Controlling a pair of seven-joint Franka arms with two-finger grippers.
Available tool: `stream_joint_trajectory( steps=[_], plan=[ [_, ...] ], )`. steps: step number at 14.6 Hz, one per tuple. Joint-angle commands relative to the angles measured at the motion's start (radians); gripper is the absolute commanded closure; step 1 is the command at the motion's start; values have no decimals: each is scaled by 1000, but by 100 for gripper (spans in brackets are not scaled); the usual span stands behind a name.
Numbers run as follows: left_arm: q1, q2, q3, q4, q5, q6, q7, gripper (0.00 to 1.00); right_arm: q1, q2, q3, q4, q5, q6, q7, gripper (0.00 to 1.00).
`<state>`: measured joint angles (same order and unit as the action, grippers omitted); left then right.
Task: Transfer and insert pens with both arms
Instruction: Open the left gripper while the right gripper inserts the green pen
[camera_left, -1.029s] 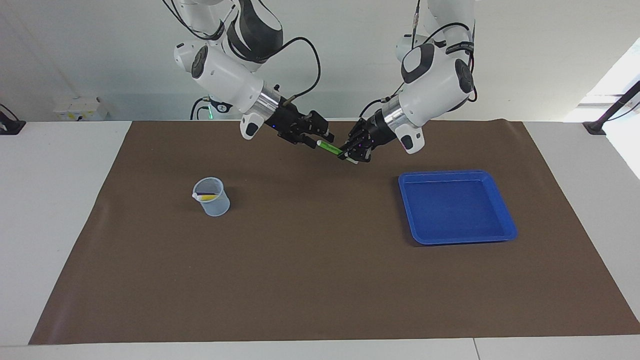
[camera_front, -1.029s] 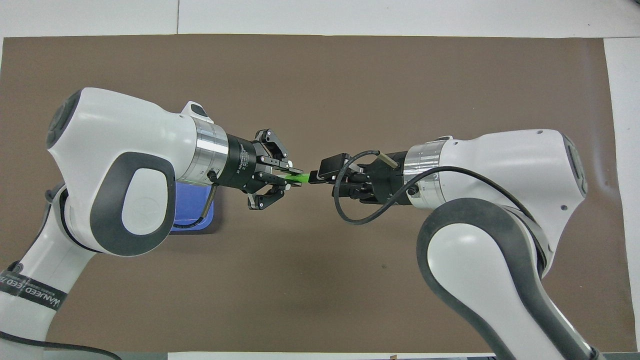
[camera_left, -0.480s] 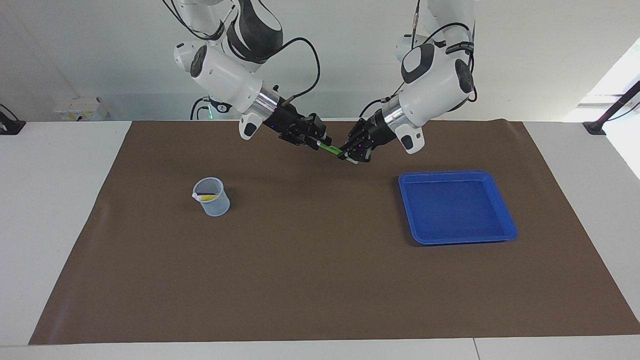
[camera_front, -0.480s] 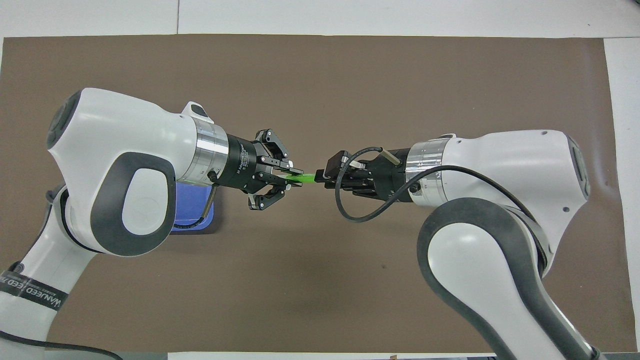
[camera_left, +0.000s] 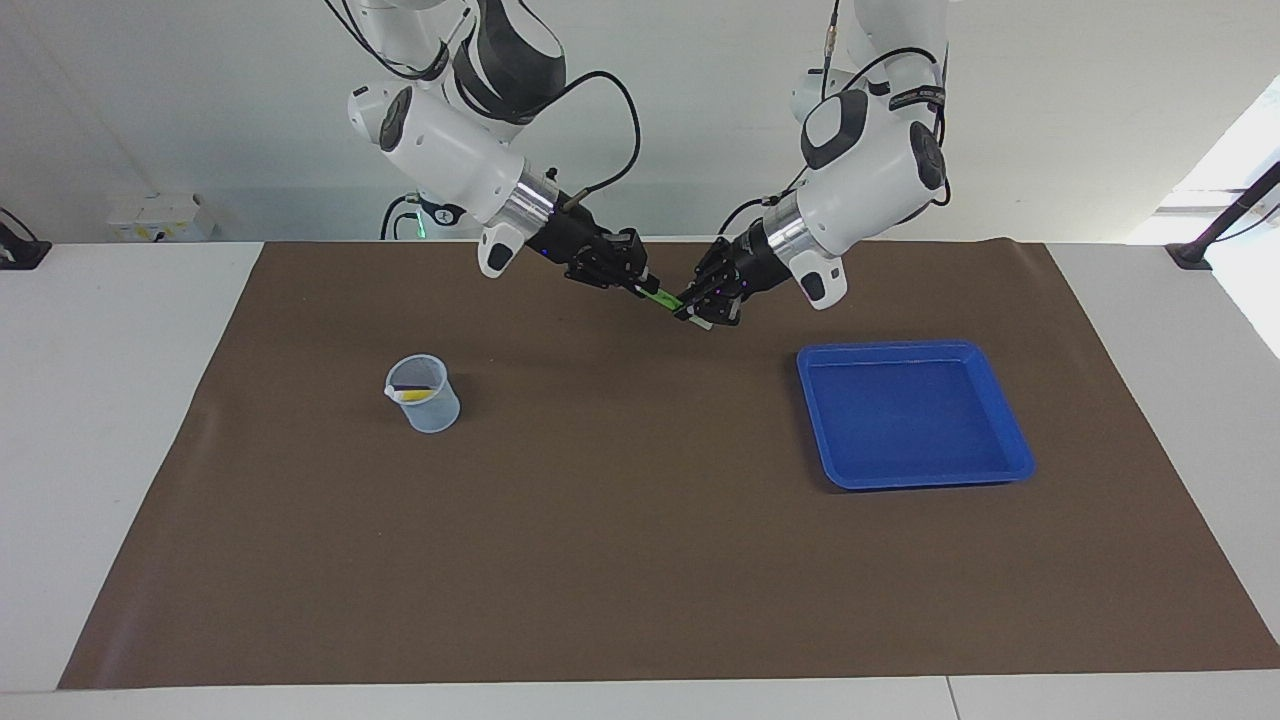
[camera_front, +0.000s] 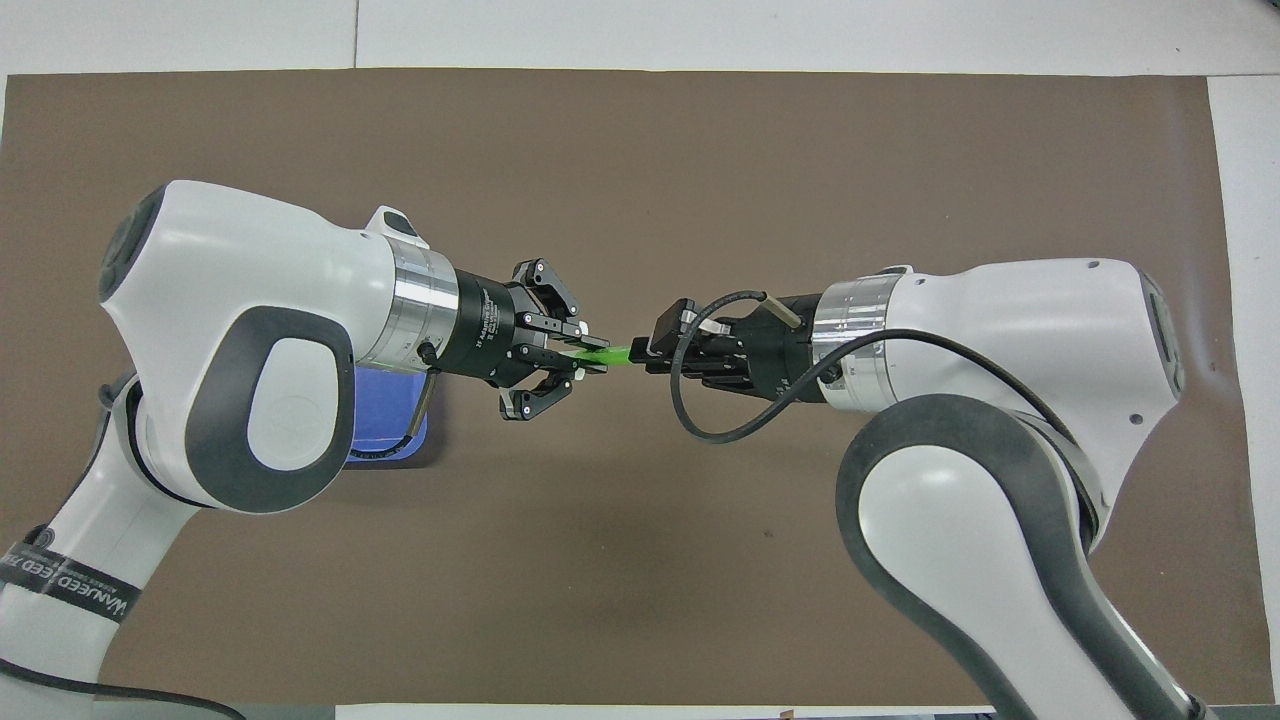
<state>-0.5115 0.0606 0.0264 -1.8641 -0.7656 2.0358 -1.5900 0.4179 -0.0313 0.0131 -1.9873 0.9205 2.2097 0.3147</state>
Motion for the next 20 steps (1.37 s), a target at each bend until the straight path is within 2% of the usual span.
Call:
stream_joint_trajectory(
  steps=[1, 3, 4, 7, 9, 11, 13, 18, 20],
  plan=[
    [-8, -48, 9, -29, -12, 43, -10, 0, -56, -5, -2, -7, -12, -73, -35, 100],
    [-2, -47, 10, -27, -9, 43, 4, 0, -103, -10, -7, 5, -28, -146, -72, 100],
    [7, -48, 12, -23, -3, 43, 2, 0, -140, -9, -8, 37, -52, -219, -94, 100],
    [19, -48, 17, -20, 2, 41, 1, 0, -244, 33, -7, 201, -384, -462, -237, 100],
    [19, -48, 17, -20, 2, 41, -1, 0, -312, 79, -7, 316, -556, -571, -467, 100],
    [24, -48, 17, -20, 2, 41, 1, 0, -356, 85, -8, 318, -696, -576, -715, 100],
    [24, -47, 17, -18, 2, 41, 1, 0, -351, 88, -7, 311, -849, -545, -844, 100],
    [27, -45, 18, -17, 2, 46, 2, 0, -344, 59, -7, 187, -888, -466, -861, 100],
    [57, -42, 17, -12, 17, 43, 13, 0, -352, 39, -7, 133, -899, -418, -888, 100]
  ],
)
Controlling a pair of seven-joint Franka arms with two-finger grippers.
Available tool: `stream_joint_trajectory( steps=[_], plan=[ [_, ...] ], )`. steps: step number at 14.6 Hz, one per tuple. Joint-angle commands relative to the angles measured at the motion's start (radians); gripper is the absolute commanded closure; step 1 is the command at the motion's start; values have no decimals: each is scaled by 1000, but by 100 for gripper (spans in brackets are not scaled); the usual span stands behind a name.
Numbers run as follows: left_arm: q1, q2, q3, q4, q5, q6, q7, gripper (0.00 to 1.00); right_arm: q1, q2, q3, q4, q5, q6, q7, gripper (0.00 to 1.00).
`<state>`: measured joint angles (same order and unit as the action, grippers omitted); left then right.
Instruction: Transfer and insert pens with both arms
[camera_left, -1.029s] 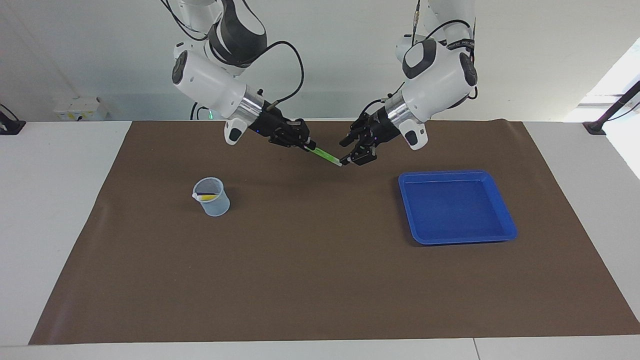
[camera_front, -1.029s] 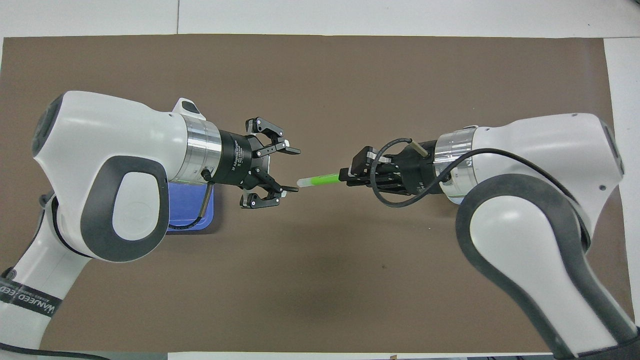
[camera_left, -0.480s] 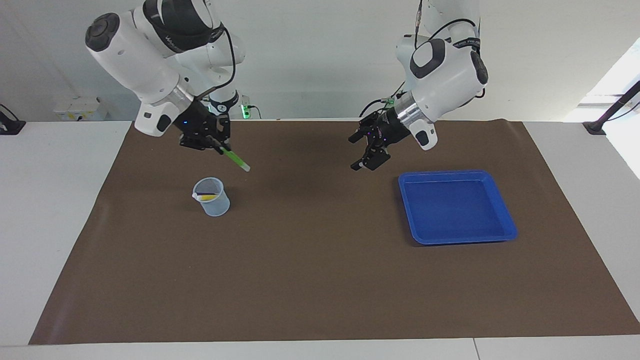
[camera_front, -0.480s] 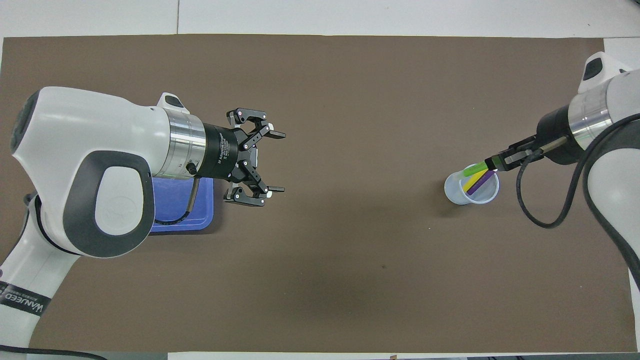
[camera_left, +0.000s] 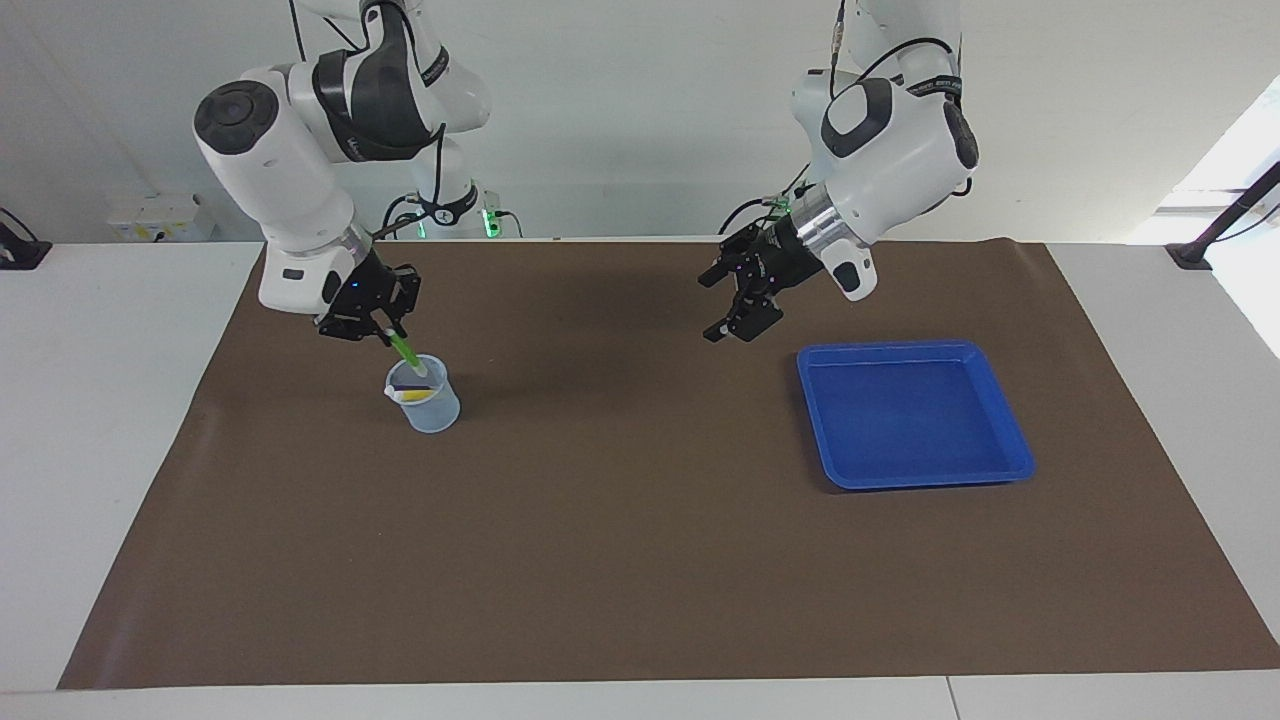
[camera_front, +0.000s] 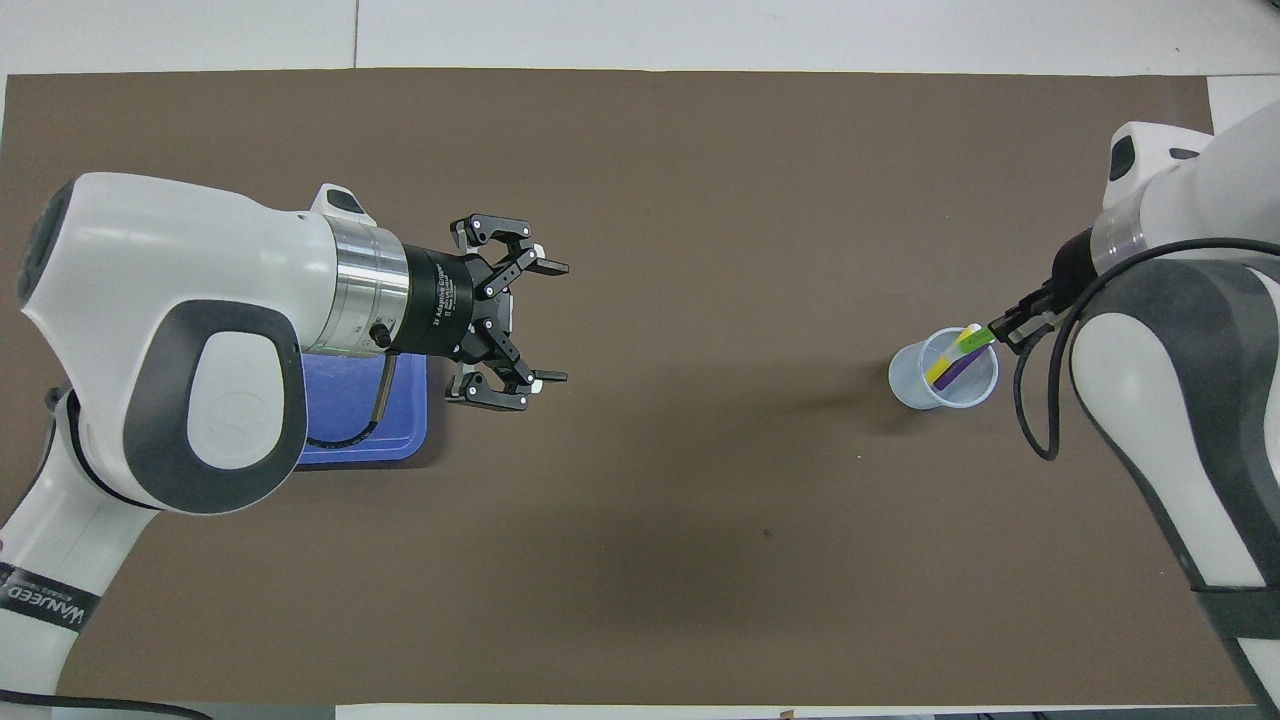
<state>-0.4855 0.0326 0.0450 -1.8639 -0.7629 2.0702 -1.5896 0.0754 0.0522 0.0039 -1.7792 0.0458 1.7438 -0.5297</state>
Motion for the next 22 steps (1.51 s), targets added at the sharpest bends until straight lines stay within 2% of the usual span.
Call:
stream_joint_trajectory(
  steps=[1, 3, 4, 5, 6, 7, 8, 9, 12, 14, 16, 18, 20, 22],
  plan=[
    [51, -14, -5, -12, 37, -5, 43, 0, -13, -58, 2, -113, -24, 77, -47, 100],
    [97, -17, -10, -14, 42, -57, 112, 0, -13, -75, 2, -157, -24, 106, -47, 100],
    [119, -19, -10, -12, 43, -102, 170, 0, -11, -81, 2, -164, -23, 106, -46, 97],
    [148, -20, -14, -9, 43, -145, 238, 0, -8, -86, 2, -177, -24, 106, -46, 87],
    [166, -20, -14, -5, 45, -180, 310, 0, -8, -87, 2, -180, -24, 103, -46, 70],
    [186, -19, -14, 3, 66, -215, 392, 0, -9, -87, 2, -174, -24, 93, -47, 39],
    [208, -16, -14, 18, 117, -257, 458, 0, -14, -86, 2, -164, -24, 85, -47, 28],
    [215, -11, -14, 37, 166, -297, 524, 0, -16, -84, 2, -149, -24, 68, -49, 27],
    [240, -8, -2, 61, 296, -358, 796, 0, -14, -81, 1, -62, -24, -13, -38, 0],
    [248, -8, -1, 92, 408, -398, 942, 0, -14, -80, 1, 10, -21, -82, -24, 0],
    [249, -5, -1, 121, 524, -423, 1089, 0, -11, -80, 2, 61, -23, -136, 72, 0],
    [251, 6, 4, 184, 632, -507, 1234, 0, -3, -74, 2, 105, -23, -205, 182, 0],
    [255, 27, 12, 264, 681, -576, 1383, 0, -3, -80, 2, 118, -33, -260, 288, 0],
    [266, 35, 13, 324, 724, -627, 1460, 0, -28, -78, -2, 147, -40, -260, 338, 0]
  ],
)
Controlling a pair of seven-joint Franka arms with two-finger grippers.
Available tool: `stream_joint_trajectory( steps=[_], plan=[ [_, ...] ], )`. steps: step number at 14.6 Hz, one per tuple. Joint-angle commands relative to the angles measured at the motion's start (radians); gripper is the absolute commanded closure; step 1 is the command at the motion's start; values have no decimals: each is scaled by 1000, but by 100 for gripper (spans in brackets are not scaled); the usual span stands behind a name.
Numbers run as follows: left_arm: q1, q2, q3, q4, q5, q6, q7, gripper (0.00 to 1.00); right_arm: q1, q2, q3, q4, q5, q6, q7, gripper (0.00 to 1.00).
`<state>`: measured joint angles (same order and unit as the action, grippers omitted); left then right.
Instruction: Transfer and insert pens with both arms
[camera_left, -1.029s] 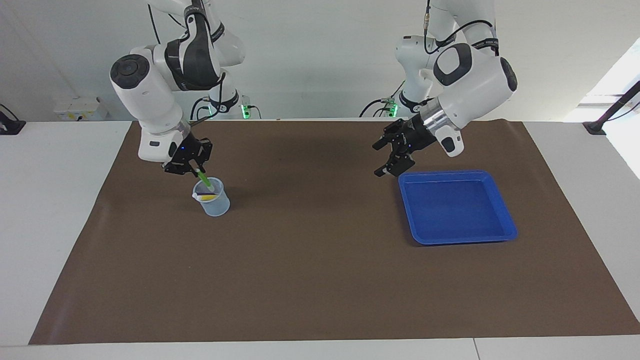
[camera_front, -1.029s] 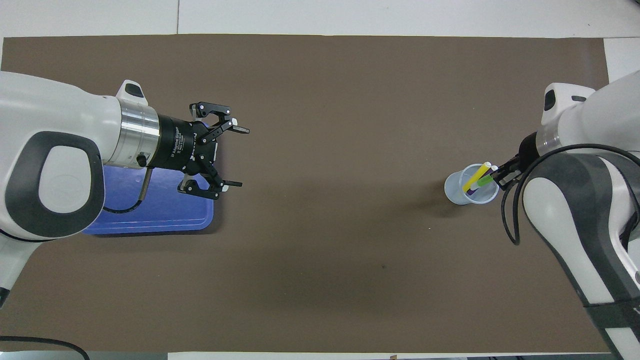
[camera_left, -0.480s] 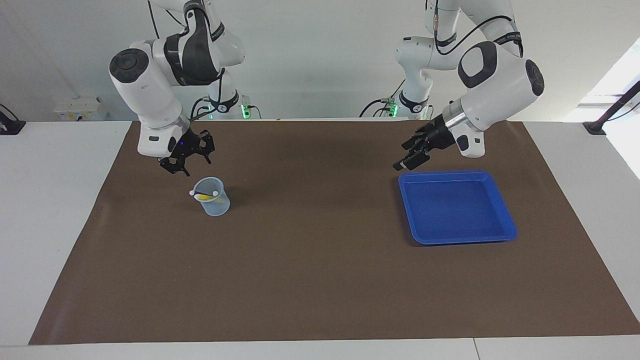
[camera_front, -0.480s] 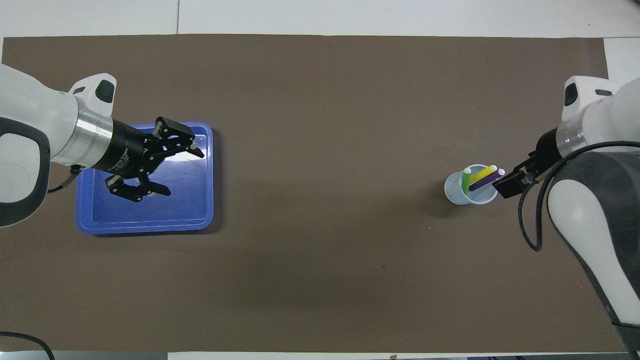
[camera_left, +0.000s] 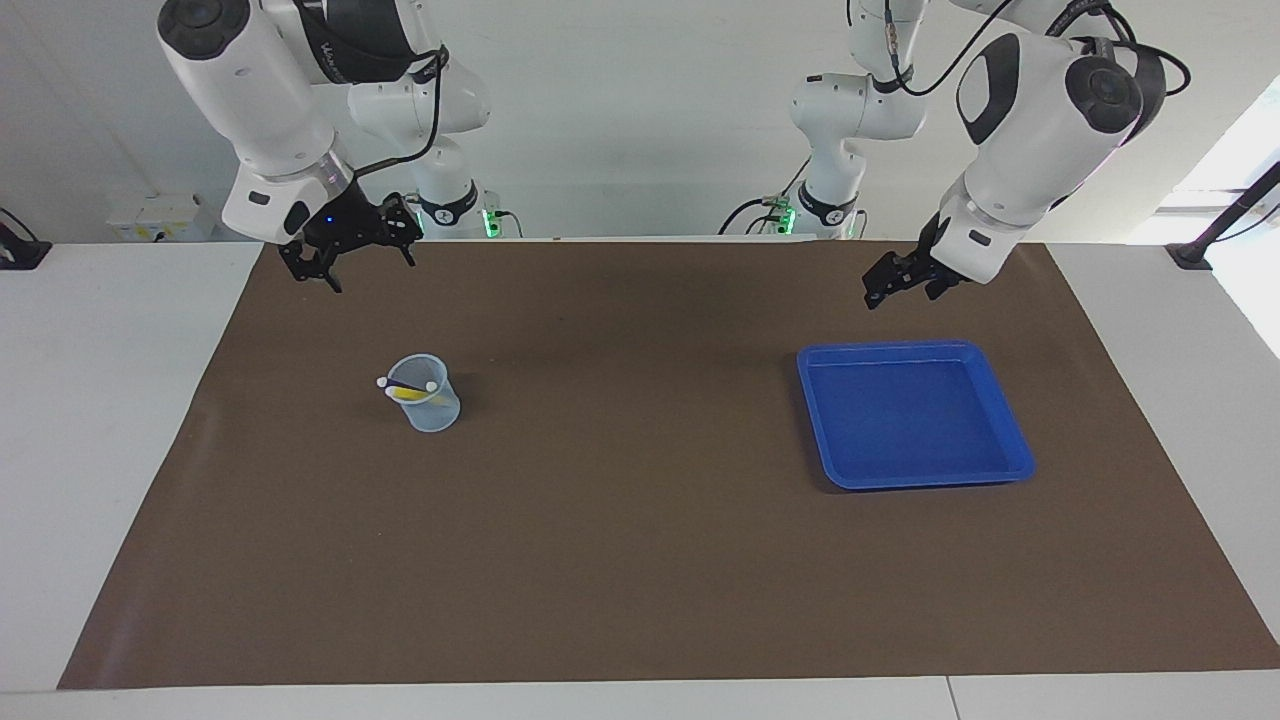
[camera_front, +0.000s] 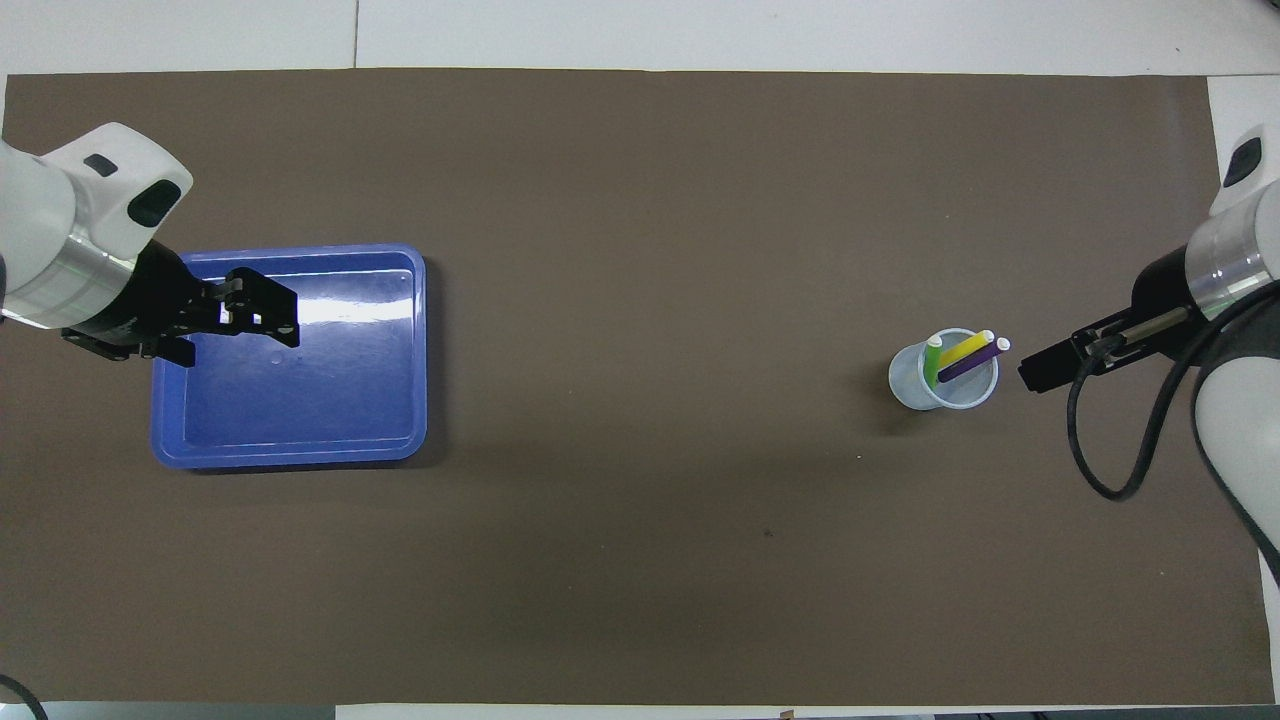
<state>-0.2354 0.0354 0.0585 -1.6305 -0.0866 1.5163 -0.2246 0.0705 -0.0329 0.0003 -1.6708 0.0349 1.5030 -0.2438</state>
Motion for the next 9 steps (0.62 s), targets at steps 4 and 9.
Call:
stream_joint_trajectory(
  steps=[4, 9],
  plan=[
    [14, 14, -5, 182, 137, -180, 306, 0, -86, 25, 6, 77, -81, -58, 52, 0],
    [13, -97, -5, 52, 123, -105, 301, 0, -84, 34, 3, 105, -92, -73, 52, 0]
  ],
)
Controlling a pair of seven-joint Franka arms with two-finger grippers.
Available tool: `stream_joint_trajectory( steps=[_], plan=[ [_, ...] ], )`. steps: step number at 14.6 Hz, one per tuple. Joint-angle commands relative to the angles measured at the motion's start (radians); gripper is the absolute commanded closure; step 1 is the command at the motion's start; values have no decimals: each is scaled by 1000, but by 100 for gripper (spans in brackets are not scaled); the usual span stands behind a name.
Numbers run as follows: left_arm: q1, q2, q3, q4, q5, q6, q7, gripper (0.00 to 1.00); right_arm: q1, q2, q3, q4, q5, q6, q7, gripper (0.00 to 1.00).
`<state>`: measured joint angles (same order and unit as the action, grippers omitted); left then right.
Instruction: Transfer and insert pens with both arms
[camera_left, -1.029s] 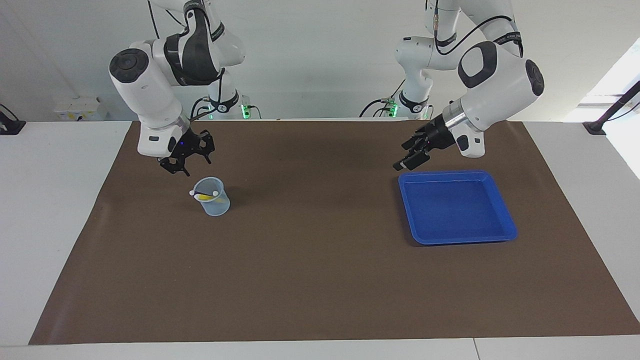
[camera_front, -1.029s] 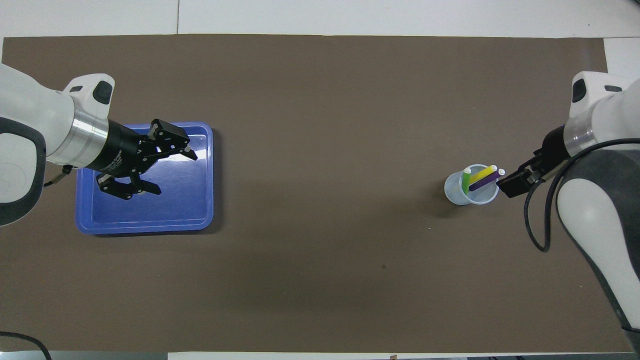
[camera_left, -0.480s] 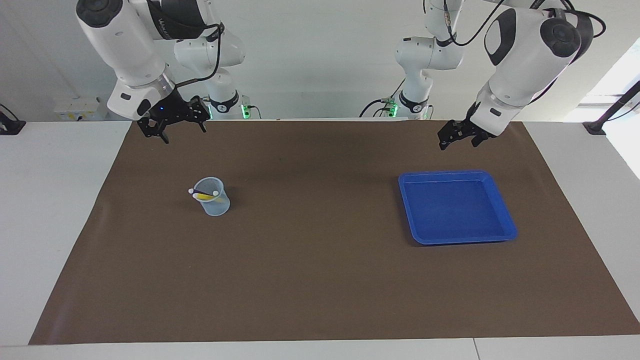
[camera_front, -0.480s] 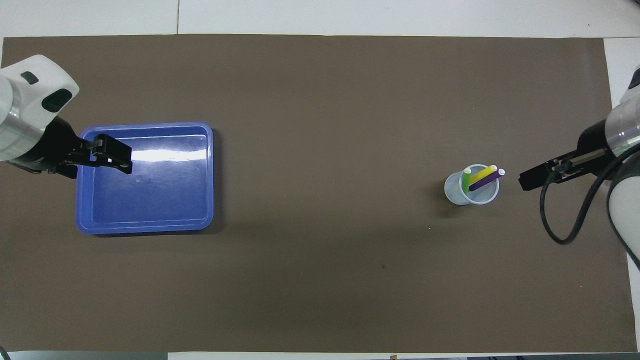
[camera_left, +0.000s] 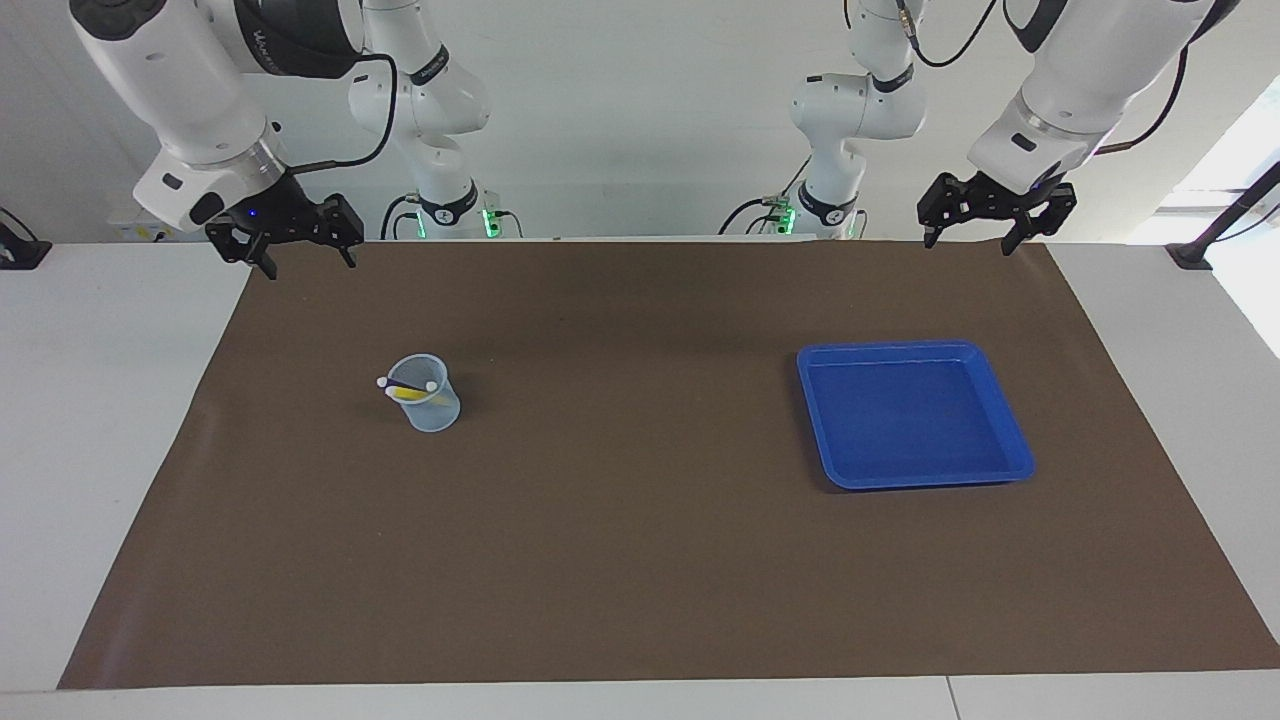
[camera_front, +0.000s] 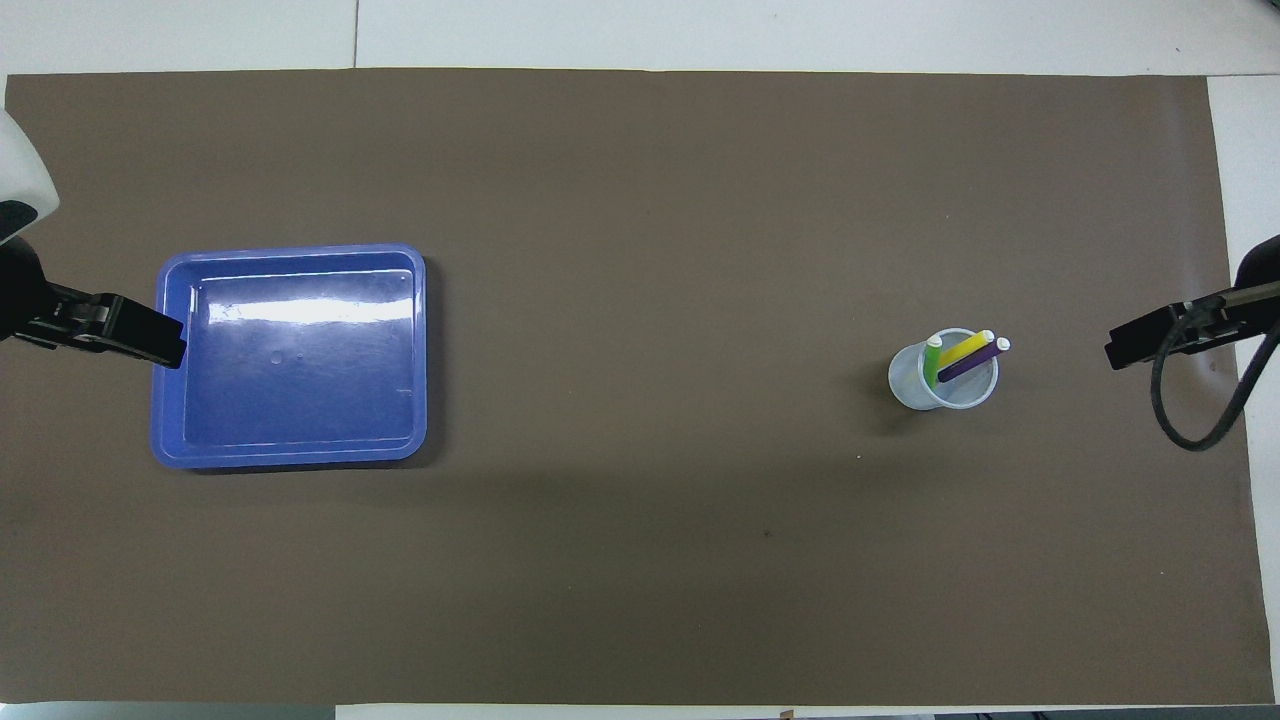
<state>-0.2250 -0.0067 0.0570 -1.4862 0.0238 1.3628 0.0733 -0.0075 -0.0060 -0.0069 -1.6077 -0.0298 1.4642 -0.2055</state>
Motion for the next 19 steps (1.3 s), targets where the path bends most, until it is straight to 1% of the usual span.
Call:
stream_joint_trajectory(
  steps=[1, 2, 3, 4, 6, 8, 9, 13, 19],
  plan=[
    [4, -68, -3, -124, 12, 99, -18, 0, -6, 4, 7, 40, -28, -38, 14, 0],
    [6, -76, -2, -147, 11, 139, -35, 0, -6, 1, 5, 37, -28, -44, 15, 0],
    [7, -78, -2, -150, 11, 148, -35, 0, 3, -6, 4, 32, -27, -48, 17, 0],
    [13, -73, -3, -140, 10, 147, -37, 0, 12, -23, 5, 22, -28, -56, 20, 0],
    [42, -58, -5, -105, -13, 130, -44, 0, 12, -20, 18, 20, -28, -62, 53, 0],
    [45, -45, 3, -91, -15, 113, -67, 0, 11, -12, 9, 20, -28, -39, 63, 0],
    [53, -42, 3, -80, -16, 110, -69, 0, 9, 6, 5, 23, -28, -36, 63, 0],
    [56, -42, 1, -80, -34, 104, -136, 0, 11, 11, -2, 31, -25, -31, 64, 0],
    [61, -42, 1, -80, -38, 101, -138, 0, 14, 0, -5, 38, -12, -33, 77, 0]
  ],
)
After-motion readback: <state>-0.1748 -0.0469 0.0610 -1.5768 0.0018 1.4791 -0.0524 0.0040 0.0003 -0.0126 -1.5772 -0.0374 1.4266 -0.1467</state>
